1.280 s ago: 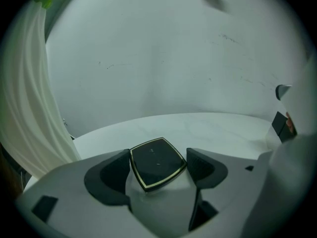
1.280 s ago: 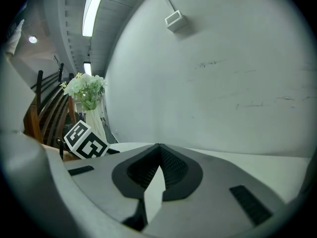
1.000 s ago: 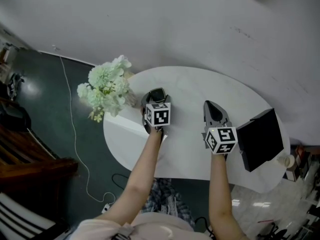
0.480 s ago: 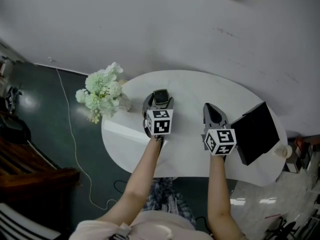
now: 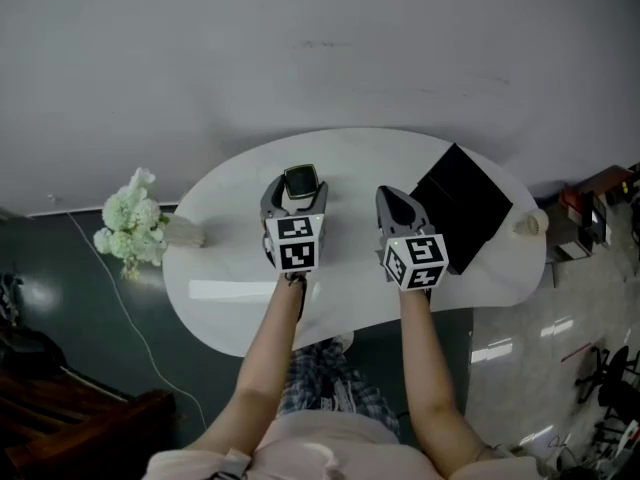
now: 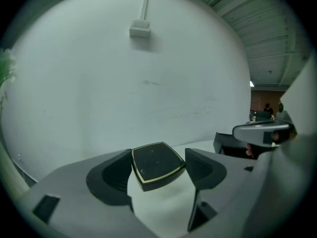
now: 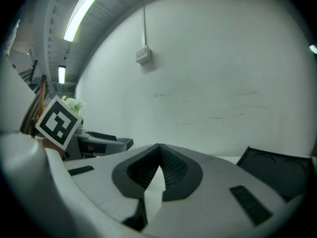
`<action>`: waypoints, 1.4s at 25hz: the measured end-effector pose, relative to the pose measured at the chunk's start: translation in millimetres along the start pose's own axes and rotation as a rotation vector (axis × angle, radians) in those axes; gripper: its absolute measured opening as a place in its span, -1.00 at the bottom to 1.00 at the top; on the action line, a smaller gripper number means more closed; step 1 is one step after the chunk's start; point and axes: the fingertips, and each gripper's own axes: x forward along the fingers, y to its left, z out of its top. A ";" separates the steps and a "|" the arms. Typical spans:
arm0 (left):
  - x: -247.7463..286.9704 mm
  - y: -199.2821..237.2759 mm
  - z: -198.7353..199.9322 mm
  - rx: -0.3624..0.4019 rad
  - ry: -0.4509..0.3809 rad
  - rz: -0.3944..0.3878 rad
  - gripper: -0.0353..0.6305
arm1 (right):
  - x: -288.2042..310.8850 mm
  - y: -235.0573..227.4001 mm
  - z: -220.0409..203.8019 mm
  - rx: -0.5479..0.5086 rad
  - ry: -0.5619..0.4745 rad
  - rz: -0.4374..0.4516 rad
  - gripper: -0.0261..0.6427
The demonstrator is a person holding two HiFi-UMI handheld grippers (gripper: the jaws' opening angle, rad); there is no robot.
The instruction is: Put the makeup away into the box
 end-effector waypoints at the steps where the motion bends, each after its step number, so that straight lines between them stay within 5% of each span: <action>1: 3.0 -16.8 6.0 0.014 -0.007 -0.032 0.18 | -9.4 -11.4 0.8 0.006 -0.005 -0.028 -0.88; 12: 34.5 -212.1 21.9 0.154 -0.006 -0.372 0.17 | -128.8 -136.4 -14.6 0.074 -0.028 -0.339 -0.88; 17: 45.7 -278.7 2.5 0.208 0.050 -0.474 0.17 | -166.3 -175.0 -29.8 0.088 -0.008 -0.411 -0.88; 25: 58.4 -331.3 -34.1 0.288 0.157 -0.544 0.17 | -185.3 -206.7 -47.6 0.128 0.015 -0.441 -0.88; 35: 72.4 -344.9 -66.7 0.378 0.298 -0.578 0.17 | -179.7 -216.4 -55.0 0.145 0.029 -0.425 -0.88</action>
